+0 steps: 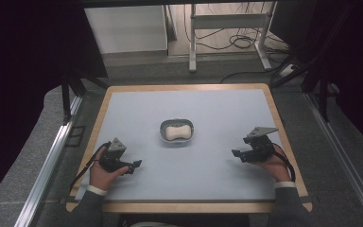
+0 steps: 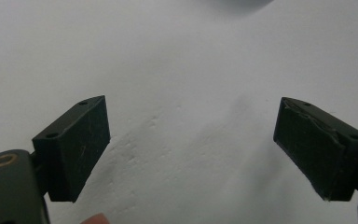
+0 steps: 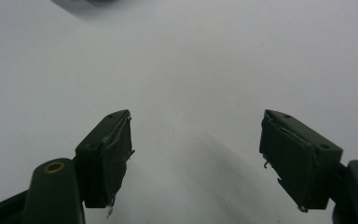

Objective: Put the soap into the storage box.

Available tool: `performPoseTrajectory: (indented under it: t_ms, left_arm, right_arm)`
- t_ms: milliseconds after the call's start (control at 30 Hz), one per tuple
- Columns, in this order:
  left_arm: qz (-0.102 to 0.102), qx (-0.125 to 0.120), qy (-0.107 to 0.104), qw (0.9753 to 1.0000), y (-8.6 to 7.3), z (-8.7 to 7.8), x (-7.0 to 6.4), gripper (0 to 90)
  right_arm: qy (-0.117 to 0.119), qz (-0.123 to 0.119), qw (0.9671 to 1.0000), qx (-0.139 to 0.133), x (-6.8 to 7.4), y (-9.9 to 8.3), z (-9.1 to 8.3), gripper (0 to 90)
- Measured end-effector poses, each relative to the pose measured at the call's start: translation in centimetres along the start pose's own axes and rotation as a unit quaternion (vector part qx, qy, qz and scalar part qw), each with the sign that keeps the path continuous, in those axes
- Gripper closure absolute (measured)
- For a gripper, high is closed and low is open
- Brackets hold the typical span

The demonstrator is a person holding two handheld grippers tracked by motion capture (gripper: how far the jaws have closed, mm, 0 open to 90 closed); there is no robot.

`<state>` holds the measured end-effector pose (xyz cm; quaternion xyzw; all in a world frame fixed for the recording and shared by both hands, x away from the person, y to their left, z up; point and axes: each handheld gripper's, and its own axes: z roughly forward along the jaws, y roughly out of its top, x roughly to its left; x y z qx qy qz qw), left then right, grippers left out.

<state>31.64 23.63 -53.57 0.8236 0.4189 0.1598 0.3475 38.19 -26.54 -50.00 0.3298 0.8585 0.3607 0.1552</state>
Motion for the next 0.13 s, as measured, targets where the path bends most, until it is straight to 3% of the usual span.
performPoseTrajectory:
  t_ms: [133]
  left_arm:
    - [0.002, 0.000, -0.001, 1.0000, -0.01, -0.06, -0.02, 11.0]
  right_arm:
    - [-0.005, 0.006, 1.0000, -0.005, 0.03, -0.23, -0.21, 22.8]
